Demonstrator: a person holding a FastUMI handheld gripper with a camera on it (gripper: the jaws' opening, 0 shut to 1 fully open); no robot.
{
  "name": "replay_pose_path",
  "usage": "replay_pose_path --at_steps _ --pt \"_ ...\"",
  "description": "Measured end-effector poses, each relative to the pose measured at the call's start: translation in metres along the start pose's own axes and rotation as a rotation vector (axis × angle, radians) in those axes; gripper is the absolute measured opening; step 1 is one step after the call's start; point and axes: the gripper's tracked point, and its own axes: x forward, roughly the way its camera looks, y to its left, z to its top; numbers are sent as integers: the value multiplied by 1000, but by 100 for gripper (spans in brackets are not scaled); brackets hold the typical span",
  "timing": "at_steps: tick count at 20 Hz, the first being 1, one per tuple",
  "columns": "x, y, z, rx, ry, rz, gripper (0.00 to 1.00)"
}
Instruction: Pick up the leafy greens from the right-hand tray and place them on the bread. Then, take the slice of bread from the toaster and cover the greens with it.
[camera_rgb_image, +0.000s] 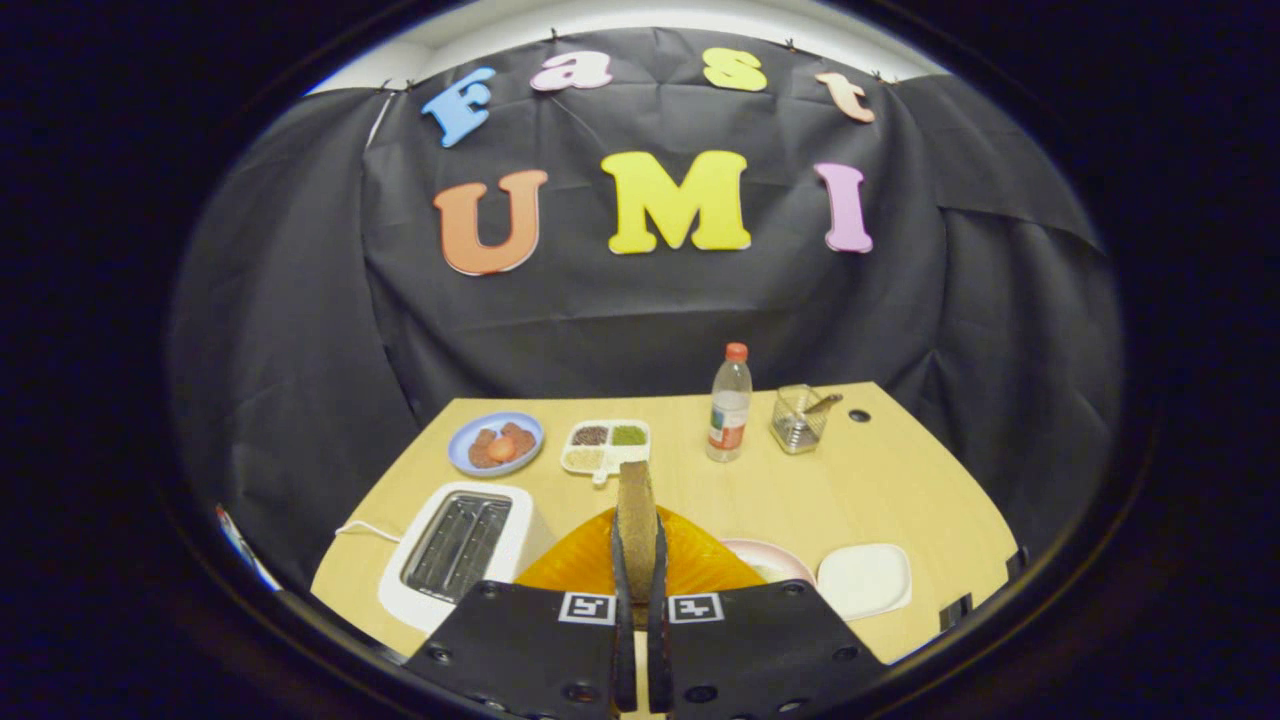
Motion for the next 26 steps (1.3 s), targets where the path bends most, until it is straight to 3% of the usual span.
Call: replay_pose_path --at_steps 7,13,19,22,24,26 --pt "46 -32 -41 54 79 -17 5" --pt "59 -36 -67 129 113 51 7" --pt "74 -67 -88 182 120 22 7" --pt "78 -87 -101 186 123 -15 11" --pt "83 -94 -114 184 141 -18 21" --pt "84 -100 -115 202 118 2 21"
